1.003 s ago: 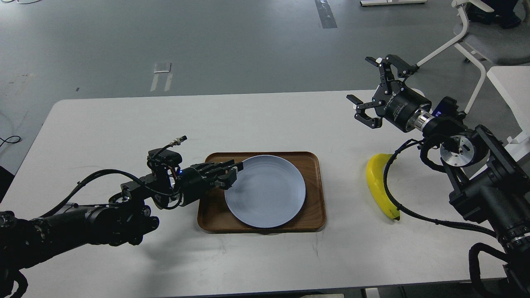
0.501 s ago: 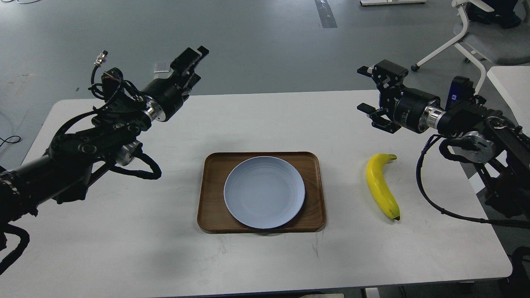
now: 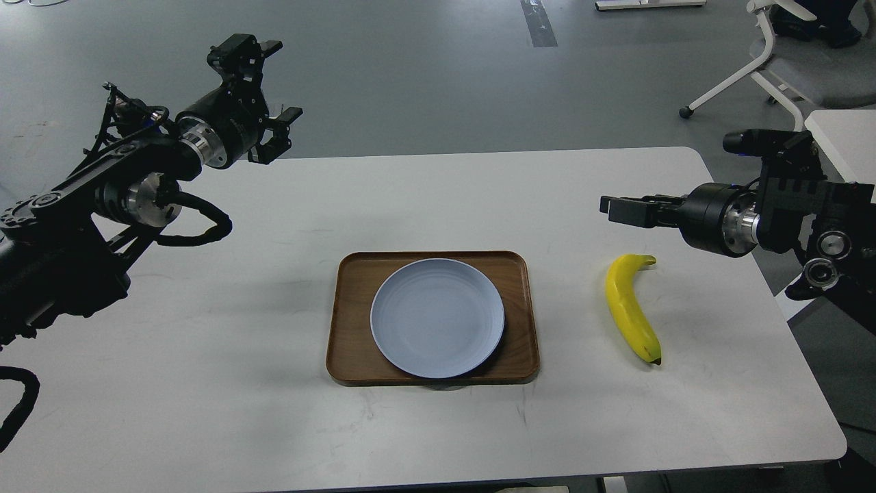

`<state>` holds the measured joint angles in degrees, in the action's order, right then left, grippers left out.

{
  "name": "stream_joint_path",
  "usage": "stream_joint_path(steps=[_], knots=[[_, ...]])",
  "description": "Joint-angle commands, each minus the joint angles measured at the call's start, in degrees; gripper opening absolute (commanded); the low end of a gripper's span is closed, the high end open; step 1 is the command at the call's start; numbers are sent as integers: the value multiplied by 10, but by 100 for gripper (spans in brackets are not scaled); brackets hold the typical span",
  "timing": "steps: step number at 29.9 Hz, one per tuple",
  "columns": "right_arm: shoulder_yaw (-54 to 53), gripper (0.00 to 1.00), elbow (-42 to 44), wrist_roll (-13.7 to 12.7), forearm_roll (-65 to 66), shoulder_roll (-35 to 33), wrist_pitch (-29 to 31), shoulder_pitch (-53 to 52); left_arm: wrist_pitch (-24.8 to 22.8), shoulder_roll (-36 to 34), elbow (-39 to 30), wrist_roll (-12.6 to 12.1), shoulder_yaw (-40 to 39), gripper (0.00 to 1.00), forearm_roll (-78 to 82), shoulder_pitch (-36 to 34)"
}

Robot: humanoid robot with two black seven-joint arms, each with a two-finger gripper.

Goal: Place banana on plate with both arms
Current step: 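Lower the right gripper onto the yellow banana and grasp it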

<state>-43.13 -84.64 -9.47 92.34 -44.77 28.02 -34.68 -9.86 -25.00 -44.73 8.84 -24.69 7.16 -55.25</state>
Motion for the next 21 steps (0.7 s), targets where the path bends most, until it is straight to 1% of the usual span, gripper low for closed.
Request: stream_joint_path(steps=[1, 3, 6, 7, 8, 9, 10, 11, 14, 16, 18, 19, 21], knots=[[30, 95, 9, -37, 13, 3, 0, 29, 1, -11, -1, 5, -1, 98, 1, 10], [46, 93, 12, -62, 13, 5, -7, 40, 0, -20, -2, 14, 0, 98, 1, 11], [64, 90, 12, -76, 13, 14, -23, 45, 0, -28, -6, 24, 0, 98, 1, 12], [69, 90, 14, -85, 12, 26, -31, 49, 0, -30, -9, 28, 0, 98, 1, 15], [70, 89, 17, -104, 12, 35, -37, 53, -1, -32, -11, 30, 0, 98, 3, 21], [70, 89, 17, -104, 12, 35, -37, 53, -1, -32, -11, 30, 0, 98, 3, 21], [70, 85, 21, -118, 11, 42, -40, 54, -2, -34, -11, 33, 0, 98, 5, 26], [70, 83, 26, -125, 11, 50, -43, 55, -2, -38, -11, 36, 0, 98, 6, 30], [71, 79, 32, -127, 11, 64, -45, 54, -2, -44, -11, 36, 0, 98, 7, 34], [73, 79, 32, -128, 12, 65, -44, 55, -2, -44, -11, 36, 0, 98, 8, 35], [77, 78, 33, -140, 13, 65, -44, 56, -2, -44, -11, 36, 0, 98, 8, 35], [88, 73, 33, -143, 14, 65, -40, 55, -2, -44, -11, 36, 1, 98, 9, 35], [102, 71, 33, -144, 14, 64, -40, 55, -2, -42, -11, 36, 1, 98, 9, 35]])
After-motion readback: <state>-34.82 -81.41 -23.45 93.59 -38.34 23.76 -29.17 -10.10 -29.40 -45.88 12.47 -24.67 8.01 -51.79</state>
